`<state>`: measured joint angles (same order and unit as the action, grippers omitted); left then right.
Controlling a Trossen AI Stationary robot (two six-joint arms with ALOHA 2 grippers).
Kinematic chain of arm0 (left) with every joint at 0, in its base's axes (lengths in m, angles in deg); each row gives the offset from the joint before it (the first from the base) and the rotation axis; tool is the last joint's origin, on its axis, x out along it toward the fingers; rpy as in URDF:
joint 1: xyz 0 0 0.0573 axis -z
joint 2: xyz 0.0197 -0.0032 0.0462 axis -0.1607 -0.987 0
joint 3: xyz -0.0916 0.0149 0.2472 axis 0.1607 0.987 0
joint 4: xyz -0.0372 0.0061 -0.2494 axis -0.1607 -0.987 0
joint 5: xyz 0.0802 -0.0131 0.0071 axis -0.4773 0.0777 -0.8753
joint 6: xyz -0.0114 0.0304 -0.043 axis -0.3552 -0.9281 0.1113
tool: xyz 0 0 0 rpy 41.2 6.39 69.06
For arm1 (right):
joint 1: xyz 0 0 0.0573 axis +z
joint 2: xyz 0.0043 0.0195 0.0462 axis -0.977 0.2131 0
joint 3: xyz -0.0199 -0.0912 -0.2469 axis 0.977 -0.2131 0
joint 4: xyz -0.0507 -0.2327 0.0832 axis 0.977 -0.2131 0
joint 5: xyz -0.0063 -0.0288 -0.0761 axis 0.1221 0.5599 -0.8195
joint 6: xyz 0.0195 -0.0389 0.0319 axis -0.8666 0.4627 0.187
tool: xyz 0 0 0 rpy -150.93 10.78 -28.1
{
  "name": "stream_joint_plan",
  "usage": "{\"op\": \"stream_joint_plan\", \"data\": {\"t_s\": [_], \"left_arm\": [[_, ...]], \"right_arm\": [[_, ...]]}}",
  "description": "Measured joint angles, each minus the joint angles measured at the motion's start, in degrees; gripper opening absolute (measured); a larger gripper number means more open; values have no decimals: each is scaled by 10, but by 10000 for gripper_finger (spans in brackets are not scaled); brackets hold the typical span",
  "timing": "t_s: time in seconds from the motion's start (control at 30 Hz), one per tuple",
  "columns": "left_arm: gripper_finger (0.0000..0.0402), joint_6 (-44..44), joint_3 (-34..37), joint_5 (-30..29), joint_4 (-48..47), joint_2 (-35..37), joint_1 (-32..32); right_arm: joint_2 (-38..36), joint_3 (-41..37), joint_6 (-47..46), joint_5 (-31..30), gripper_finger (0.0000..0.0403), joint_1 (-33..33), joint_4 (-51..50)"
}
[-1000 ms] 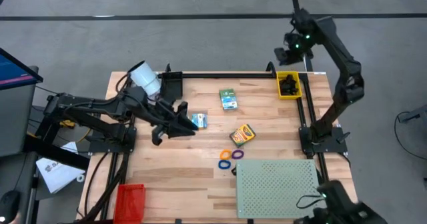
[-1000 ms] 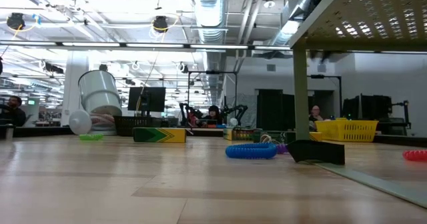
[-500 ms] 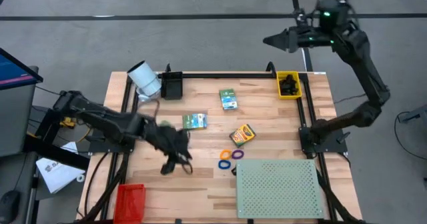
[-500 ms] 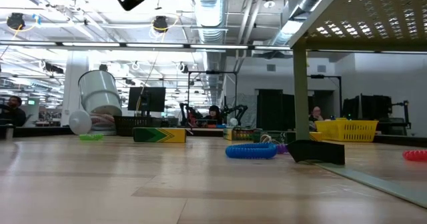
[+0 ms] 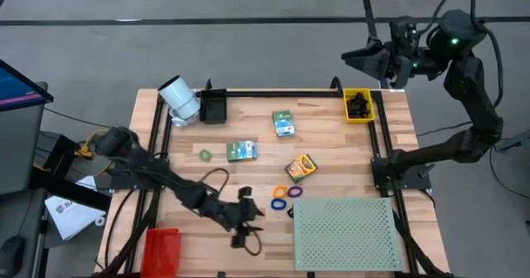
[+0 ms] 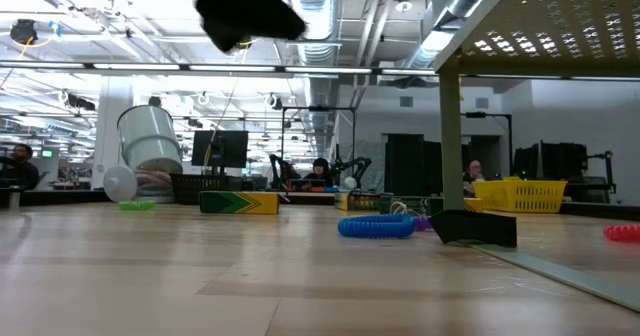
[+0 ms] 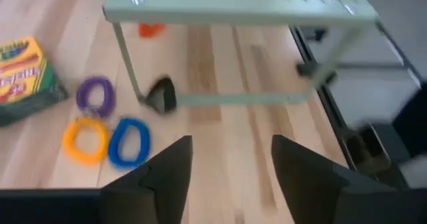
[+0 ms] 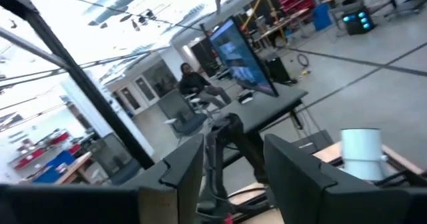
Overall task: Pick & Place Office Desk Supplies
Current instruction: Put the black rubber band into the yellow bin
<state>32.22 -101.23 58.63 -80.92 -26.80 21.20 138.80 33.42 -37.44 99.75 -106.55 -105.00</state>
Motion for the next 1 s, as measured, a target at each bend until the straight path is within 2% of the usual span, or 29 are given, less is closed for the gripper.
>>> {"op": "stream_joint_plan", "data": {"t_s": [0.2, 0.4, 0.6, 1.0], "left_arm": [[232, 11, -3, 0, 135, -96, -17], [227, 9, -33, -6, 207, -174, -48], [223, 7, -60, -5, 211, -224, -78], [230, 5, -64, 20, 253, -266, -93]], "right_arm": [[-1, 0, 0, -1, 154, 23, 3], [-1, -1, 4, 13, 154, 39, 22], [-2, 0, 0, 29, 154, 48, 46], [-14, 0, -9, 33, 154, 48, 63]]}}
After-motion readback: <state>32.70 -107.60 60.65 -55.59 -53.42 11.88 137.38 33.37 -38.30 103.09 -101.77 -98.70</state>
